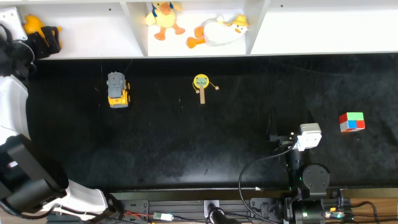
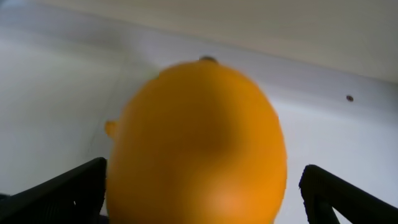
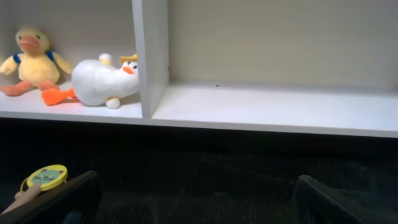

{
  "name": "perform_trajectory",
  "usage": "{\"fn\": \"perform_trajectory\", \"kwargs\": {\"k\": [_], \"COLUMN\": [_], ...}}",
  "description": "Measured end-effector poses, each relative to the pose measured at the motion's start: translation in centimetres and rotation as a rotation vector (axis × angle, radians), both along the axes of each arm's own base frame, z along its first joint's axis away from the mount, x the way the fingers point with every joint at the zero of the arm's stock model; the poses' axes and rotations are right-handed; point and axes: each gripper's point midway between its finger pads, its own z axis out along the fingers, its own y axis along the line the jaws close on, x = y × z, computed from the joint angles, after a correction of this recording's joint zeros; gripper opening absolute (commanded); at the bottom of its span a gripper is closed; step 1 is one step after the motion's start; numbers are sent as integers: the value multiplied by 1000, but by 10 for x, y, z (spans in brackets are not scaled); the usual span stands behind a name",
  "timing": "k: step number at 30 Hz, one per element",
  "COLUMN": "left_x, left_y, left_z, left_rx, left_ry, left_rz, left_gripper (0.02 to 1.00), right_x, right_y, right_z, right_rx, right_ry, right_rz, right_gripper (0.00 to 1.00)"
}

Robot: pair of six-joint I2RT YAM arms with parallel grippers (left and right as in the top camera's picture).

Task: Store Toys

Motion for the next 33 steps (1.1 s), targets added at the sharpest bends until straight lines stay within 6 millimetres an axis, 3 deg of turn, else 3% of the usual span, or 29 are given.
{"fn": "perform_trajectory", "kwargs": {"k": [5,10,17,23,26,30,33], "left_x": [-10,-21,-75,-149,-173,-186,-184], "left_y": [-5,-11,-38,-78,-103,-139,-167], "left_z": [-7,7,-1,-26,-43,-67,-70], "left_rx": [-27,-16,-7,-20,-46,-71,-56], "left_ry": [51,37,42,78,131,220,234], "left_rz": [0,-3,4,4,-32,-125,-215], "left_gripper": [998,998,998,998,998,998,996], "right_x": [0,0,0,0,0,0,0], "right_y": [0,0,0,0,0,0,0], "right_z": [0,0,0,0,0,0,0], "right_rx": [0,0,0,0,1,0,1], "right_ry": [0,0,0,0,0,0,0], "right_rz": [0,0,0,0,0,0,0], "right_gripper": [996,996,993,996,996,996,996]}}
